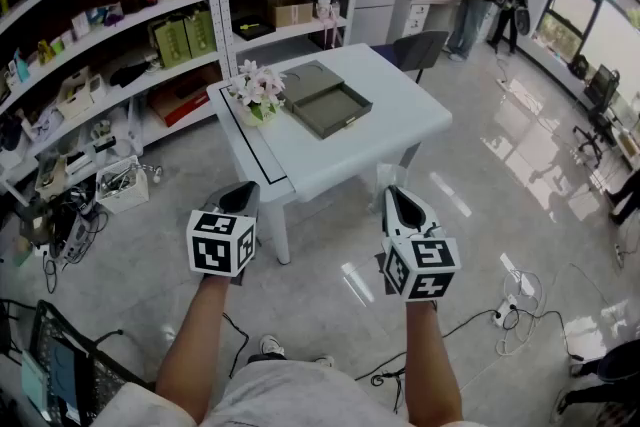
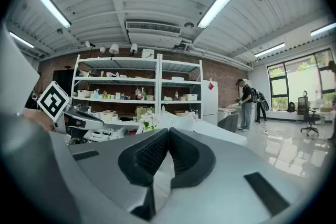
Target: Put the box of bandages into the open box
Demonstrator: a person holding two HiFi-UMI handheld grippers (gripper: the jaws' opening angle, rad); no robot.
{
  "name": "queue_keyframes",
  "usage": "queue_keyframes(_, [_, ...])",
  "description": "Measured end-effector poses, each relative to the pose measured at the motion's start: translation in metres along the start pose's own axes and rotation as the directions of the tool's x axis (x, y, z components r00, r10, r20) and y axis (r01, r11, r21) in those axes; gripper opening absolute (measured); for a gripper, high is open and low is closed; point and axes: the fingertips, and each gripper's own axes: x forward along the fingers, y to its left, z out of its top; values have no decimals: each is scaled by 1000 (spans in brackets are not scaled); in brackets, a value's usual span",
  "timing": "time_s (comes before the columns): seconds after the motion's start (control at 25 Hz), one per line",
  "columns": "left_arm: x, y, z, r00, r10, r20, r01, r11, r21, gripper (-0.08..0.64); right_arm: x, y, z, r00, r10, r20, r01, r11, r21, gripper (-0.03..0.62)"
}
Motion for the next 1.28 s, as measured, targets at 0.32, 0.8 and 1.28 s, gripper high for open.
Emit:
queue_keyframes(0.32, [6,-27,-4,1000,6,-12,-6,1000,17,5,-5,-8,-7,997,73,-2,-73,997,-5,3])
queue_keyframes(0.8, [44,-28,0,1000,13,-20,-12,1000,24,5,19,-30,-18,991,110,-71,-111,994,-15,3])
queue_keyframes(1.28, [137,20,19,999,1,-39,-1,1000,13,5,118,-57,-18,986,115,-123,-117,993,-14,3])
